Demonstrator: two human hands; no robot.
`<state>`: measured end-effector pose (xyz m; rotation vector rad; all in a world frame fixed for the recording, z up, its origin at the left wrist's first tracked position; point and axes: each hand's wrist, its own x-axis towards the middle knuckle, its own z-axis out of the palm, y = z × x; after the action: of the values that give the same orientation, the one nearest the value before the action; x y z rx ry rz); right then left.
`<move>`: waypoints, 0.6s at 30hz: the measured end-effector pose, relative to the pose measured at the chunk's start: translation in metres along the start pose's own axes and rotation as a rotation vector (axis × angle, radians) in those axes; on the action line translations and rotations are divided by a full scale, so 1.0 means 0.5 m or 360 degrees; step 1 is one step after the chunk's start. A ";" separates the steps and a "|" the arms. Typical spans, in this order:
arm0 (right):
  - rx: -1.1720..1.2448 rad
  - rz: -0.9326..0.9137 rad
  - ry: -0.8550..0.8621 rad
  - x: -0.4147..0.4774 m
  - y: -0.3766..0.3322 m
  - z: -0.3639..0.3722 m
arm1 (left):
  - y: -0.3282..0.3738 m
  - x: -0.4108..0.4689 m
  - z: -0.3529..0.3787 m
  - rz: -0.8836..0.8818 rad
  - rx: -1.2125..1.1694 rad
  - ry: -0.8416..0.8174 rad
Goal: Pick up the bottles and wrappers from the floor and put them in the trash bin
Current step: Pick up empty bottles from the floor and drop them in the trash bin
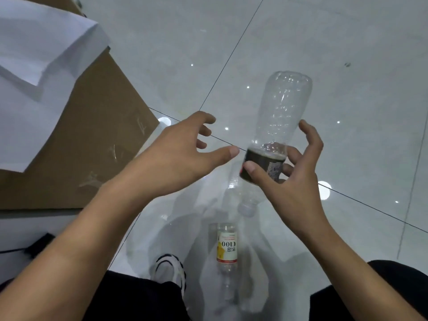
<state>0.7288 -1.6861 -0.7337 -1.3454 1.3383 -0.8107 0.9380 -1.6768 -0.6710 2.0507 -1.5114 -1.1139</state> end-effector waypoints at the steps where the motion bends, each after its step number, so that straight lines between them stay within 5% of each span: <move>1: 0.0050 -0.0003 -0.0018 -0.005 0.001 0.007 | 0.004 0.001 0.009 0.0005 -0.0021 -0.0031; 7: 0.0171 -0.0147 -0.0257 -0.021 -0.007 0.051 | 0.030 0.000 0.056 -0.0056 -0.0379 -0.0219; 12: 0.0086 -0.0281 -0.0354 -0.020 -0.006 0.042 | 0.035 0.011 0.031 -0.0100 -0.0459 0.0056; 15: -0.0018 -0.0051 -0.0250 -0.007 0.048 0.044 | 0.035 0.012 0.004 -0.0140 -0.0253 0.0239; 18: -0.0419 0.0247 -0.0425 -0.018 0.151 0.063 | 0.039 0.007 -0.010 -0.0170 -0.0114 0.0315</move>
<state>0.7362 -1.6603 -0.8116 -1.4732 1.3474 -0.3437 0.9299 -1.6879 -0.6556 2.1431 -1.2632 -0.9553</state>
